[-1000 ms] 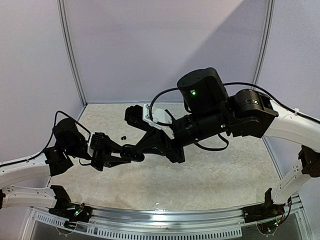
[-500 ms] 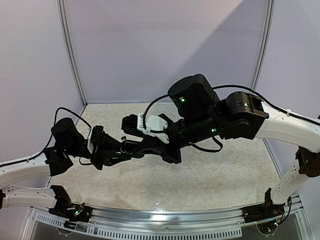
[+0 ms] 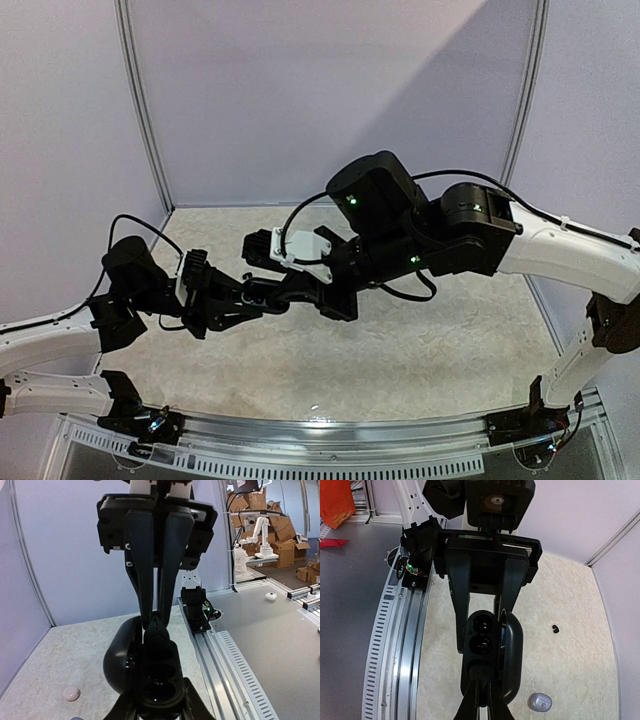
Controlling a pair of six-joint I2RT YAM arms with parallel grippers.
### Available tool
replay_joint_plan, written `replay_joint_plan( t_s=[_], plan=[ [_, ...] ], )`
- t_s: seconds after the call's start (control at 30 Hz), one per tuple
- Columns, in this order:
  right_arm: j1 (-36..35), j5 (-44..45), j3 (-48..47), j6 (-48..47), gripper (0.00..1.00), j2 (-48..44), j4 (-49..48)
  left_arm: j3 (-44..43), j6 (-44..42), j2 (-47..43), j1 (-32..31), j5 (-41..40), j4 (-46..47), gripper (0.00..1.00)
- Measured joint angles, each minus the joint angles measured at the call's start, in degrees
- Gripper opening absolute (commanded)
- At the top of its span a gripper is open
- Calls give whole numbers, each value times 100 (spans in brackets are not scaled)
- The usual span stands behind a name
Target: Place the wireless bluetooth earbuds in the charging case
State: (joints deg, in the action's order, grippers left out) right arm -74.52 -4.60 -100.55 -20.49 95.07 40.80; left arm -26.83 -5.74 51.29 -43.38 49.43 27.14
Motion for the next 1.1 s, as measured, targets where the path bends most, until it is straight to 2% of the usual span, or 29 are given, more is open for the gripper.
replay_joint_plan(
  t_s=[0.73,0.97,1.1],
  plan=[
    [17,168,-494,-415,0,369,551,57,-11,0,0,-94,-13,0],
    [17,308,-614,-437,14,457,629,59,-20,4,0,-170,-7,0],
    [17,415,-704,-468,16,553,682,59,-17,9,4,-225,-13,0]
  ],
)
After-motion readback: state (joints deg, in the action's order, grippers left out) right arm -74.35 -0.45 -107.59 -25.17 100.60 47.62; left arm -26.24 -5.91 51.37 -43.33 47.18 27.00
